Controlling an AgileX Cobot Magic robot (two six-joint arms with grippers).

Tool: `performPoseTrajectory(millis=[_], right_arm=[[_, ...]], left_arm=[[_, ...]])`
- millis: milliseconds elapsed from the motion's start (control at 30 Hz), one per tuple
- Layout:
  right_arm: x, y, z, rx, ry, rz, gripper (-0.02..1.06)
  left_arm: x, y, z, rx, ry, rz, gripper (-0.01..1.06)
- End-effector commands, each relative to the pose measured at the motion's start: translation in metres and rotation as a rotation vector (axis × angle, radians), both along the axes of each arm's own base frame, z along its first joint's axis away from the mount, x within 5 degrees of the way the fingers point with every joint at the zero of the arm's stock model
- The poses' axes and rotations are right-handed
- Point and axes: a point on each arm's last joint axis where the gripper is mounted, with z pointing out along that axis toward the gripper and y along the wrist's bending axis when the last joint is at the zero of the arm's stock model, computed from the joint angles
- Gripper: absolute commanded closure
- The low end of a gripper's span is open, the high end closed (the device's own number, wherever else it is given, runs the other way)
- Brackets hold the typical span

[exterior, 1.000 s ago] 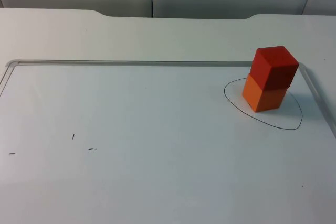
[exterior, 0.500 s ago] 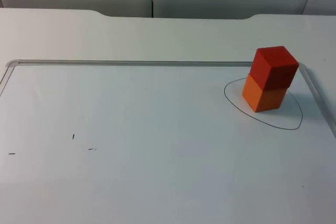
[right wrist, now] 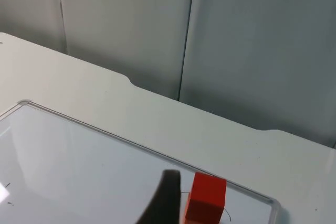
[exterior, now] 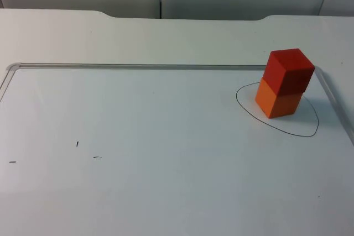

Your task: Pick up one cube with the left hand and another cube with the right hand. First place the cube in the right hand at the target position, then stack the cube in the left hand on top.

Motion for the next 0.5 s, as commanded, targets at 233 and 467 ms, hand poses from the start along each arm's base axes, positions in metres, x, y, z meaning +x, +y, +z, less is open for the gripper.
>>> performPoseTrajectory(millis=[233,467], right_arm=[[-0.001,0.000,-0.001,-0.008,-0.006,0.009,0.23],[0.000,0.000,-0.001,-0.006,-0.010,0.008,0.23]], left_arm=[[-0.039,0.031,-0.039,-0.138,0.036,0.140,0.25],[-0.049,0.036,-0.066,-0.181,0.038,0.154,0.25]])
